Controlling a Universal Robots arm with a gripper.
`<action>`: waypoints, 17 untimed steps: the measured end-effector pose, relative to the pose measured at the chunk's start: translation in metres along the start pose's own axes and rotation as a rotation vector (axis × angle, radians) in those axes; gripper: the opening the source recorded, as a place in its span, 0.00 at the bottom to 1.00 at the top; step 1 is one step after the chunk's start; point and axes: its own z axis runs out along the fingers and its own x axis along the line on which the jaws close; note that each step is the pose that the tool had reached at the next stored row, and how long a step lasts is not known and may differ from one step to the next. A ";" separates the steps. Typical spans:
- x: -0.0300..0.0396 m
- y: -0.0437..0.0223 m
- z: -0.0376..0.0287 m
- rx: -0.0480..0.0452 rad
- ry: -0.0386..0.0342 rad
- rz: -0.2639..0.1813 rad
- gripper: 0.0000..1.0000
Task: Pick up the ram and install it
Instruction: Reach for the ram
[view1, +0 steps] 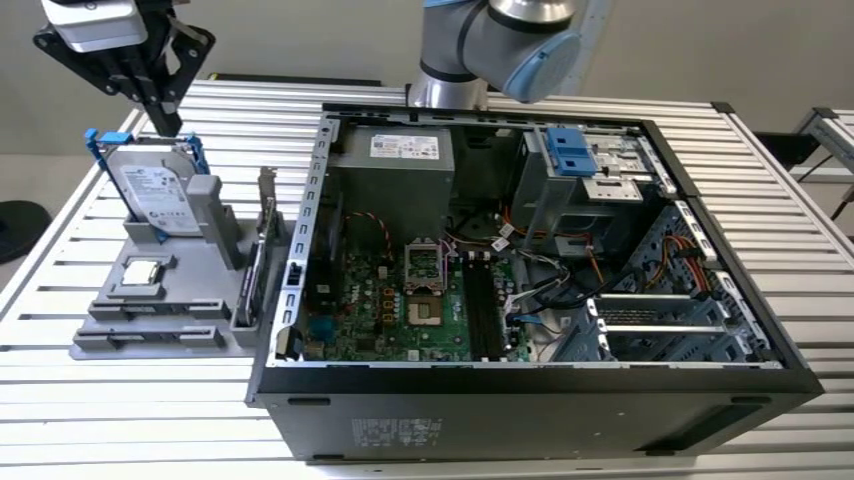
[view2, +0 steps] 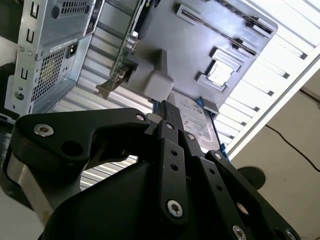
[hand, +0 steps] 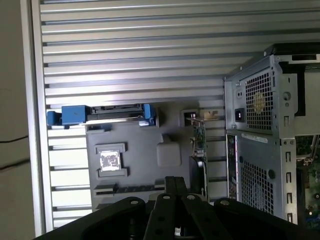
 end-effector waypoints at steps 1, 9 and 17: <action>0.0008 -0.0001 0.0000 0.0000 0.0000 0.000 0.00; 0.0074 -0.0005 -0.0001 0.0001 0.0001 0.000 0.00; 0.0143 -0.0010 -0.0003 0.0001 0.0001 0.000 0.00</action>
